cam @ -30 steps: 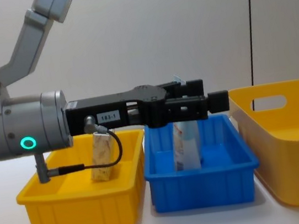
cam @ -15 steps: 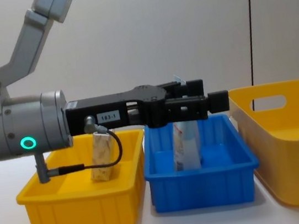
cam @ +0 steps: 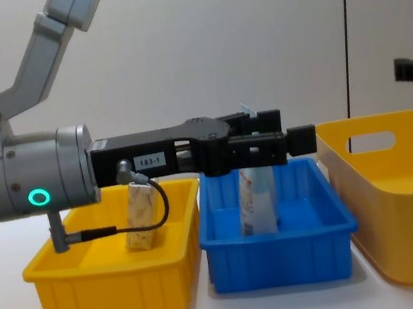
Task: Bimanual collaborative sorting of washing and personal care products
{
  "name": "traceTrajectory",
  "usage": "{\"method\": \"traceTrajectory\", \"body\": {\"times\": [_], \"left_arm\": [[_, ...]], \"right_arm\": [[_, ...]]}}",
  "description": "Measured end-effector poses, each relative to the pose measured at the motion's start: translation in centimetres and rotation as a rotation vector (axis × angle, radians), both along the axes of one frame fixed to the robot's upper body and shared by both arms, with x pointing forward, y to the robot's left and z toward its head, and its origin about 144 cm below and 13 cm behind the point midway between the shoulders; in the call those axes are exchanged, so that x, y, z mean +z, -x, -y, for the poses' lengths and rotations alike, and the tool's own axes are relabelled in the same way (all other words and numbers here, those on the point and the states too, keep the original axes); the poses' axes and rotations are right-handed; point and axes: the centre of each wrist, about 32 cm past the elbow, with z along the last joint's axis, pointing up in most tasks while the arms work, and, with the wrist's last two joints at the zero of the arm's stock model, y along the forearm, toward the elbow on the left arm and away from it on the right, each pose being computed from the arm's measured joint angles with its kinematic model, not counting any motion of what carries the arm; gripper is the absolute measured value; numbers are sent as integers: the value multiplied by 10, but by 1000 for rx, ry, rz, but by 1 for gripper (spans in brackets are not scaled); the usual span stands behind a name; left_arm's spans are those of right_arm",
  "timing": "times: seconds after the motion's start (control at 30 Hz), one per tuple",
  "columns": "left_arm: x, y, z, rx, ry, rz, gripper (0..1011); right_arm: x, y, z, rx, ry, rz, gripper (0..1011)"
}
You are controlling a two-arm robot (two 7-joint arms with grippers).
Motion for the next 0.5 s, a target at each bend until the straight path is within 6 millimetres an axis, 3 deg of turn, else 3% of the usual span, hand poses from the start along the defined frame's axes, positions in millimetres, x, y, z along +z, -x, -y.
{"method": "traceTrajectory", "body": {"times": [0.5], "left_arm": [[-1, 1, 0, 11, -1, 0, 1002]], "right_arm": [[3, 5, 0, 46, -16, 50, 1004]]}}
